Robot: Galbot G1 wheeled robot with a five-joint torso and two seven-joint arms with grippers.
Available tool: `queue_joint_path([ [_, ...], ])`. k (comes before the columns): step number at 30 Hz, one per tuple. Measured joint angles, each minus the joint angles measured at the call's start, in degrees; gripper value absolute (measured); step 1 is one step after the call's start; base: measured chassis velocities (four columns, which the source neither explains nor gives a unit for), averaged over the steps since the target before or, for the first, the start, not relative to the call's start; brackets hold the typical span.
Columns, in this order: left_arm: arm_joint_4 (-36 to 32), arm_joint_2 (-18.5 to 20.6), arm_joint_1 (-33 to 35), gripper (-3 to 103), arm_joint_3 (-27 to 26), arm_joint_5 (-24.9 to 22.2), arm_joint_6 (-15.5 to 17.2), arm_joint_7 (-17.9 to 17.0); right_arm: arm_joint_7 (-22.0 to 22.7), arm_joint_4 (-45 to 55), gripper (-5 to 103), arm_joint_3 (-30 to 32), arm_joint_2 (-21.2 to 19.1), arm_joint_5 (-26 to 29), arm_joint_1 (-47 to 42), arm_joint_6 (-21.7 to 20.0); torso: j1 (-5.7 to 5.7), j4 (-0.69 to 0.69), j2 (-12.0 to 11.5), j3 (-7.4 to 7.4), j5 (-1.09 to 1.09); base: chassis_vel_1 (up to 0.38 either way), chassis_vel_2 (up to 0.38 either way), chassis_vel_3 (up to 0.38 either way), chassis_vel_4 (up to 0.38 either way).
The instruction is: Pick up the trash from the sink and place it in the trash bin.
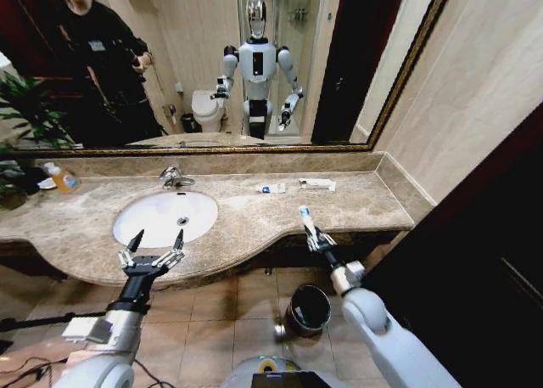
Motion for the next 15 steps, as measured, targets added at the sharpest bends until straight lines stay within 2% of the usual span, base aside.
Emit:
queue_joint_path([
  [8,0.0,-0.01,0.0,100,0.0,0.0,0.0,0.0,-2.36,-5.91,24,3.58,4.23,-4.6,-7.76,5.09,0.0,0.0,0.0,0.0,0.0,0.0,0.0,0.0,0.0],
  [15,0.0,0.0,0.0,100,0.0,0.0,0.0,0.0,-3.39,-14.4,24,2.98,8.65,-5.74,-7.8,4.07,0.0,0.0,-0.01,0.0,-0.02,0.0,0.0,0.0,0.0],
])
